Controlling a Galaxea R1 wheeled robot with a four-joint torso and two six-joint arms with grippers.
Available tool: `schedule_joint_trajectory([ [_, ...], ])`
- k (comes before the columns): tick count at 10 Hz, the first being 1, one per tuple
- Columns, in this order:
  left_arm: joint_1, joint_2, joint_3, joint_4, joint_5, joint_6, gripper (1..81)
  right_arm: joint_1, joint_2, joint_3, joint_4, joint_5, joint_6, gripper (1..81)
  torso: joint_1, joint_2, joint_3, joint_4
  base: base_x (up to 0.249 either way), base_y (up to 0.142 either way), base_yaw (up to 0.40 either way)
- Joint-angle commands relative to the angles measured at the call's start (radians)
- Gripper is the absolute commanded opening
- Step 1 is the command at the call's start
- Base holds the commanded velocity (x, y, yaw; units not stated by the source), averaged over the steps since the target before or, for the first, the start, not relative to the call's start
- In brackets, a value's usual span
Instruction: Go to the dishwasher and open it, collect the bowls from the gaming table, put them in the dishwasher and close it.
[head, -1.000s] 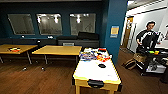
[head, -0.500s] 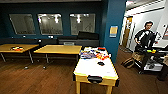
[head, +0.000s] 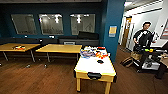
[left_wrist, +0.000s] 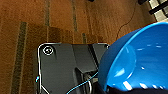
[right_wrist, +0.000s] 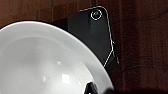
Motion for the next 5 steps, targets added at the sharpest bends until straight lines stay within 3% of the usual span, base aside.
schedule_joint_trajectory([
  [1,-0.037,-0.042,0.011,0.016,0.022,0.001,1.0,0.041,-0.025,-0.003,-0.017,-0.032,-0.002,1.0,0.001,0.000,0.000,0.000,-0.166,0.000,0.000],
  [5,-0.037,-0.040,0.011,0.016,0.022,0.001,1.0,0.041,-0.025,-0.003,-0.017,-0.032,-0.002,1.0,0.001,0.000,0.000,0.000,-0.166,0.000,0.000],
])
